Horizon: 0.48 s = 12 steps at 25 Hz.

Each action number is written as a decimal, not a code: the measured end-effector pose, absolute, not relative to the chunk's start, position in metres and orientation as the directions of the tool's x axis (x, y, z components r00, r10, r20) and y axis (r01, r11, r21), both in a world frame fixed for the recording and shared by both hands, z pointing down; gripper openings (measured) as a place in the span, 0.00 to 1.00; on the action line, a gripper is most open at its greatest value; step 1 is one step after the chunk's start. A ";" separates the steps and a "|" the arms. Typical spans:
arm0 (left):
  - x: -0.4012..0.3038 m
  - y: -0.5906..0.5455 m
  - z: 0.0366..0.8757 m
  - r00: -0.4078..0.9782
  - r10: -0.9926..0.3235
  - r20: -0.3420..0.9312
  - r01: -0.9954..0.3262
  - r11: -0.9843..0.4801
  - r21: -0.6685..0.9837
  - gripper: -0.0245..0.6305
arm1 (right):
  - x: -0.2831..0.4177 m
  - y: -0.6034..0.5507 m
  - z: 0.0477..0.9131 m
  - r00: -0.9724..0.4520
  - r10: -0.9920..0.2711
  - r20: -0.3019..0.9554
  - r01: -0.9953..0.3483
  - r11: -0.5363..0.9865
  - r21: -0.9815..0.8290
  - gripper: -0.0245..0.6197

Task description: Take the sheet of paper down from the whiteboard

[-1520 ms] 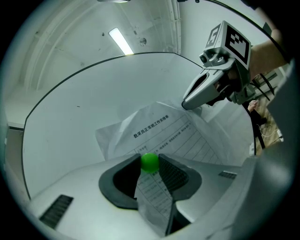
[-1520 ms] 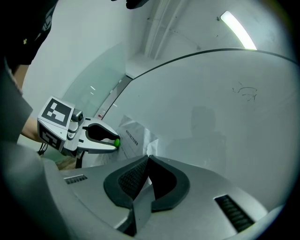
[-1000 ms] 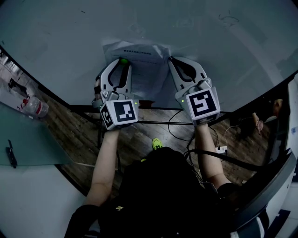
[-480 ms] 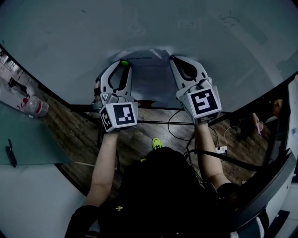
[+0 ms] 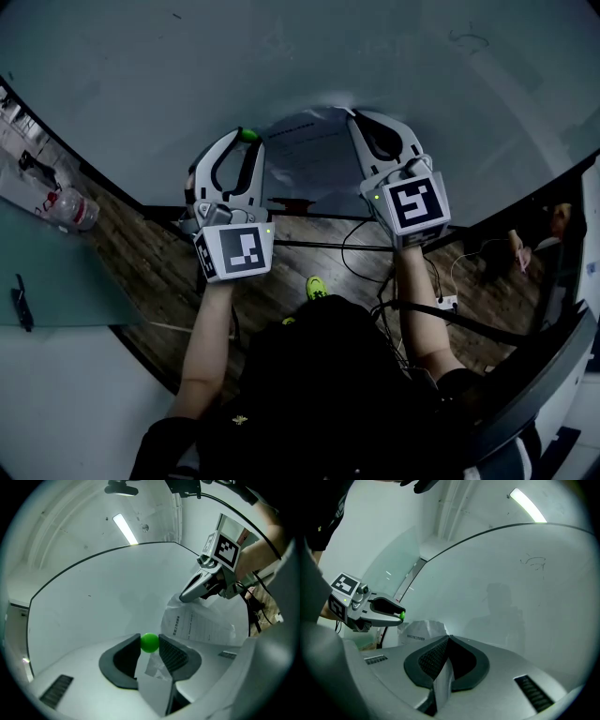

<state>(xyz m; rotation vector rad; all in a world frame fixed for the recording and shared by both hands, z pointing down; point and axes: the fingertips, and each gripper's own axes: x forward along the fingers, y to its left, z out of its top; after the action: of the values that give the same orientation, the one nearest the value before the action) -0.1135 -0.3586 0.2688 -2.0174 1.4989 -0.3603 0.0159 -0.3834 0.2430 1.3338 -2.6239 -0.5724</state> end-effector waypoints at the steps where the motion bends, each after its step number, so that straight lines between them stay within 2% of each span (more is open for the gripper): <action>1: -0.113 -0.357 0.268 0.331 -0.935 -0.130 -0.776 -0.190 -0.602 0.23 | 0.016 -0.383 0.243 -0.595 -0.803 -0.044 -0.748 0.533 0.396 0.06; 12: -0.114 -0.354 0.273 0.356 -0.928 -0.109 -0.787 -0.235 -0.570 0.23 | 0.020 -0.387 0.248 -0.580 -0.814 -0.028 -0.757 0.526 0.387 0.06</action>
<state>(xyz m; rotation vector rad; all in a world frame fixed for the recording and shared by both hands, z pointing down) -0.1145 -0.3540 0.2731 -2.0820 1.4854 -0.3424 0.0205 -0.3871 0.2478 1.3511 -2.6048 -0.5447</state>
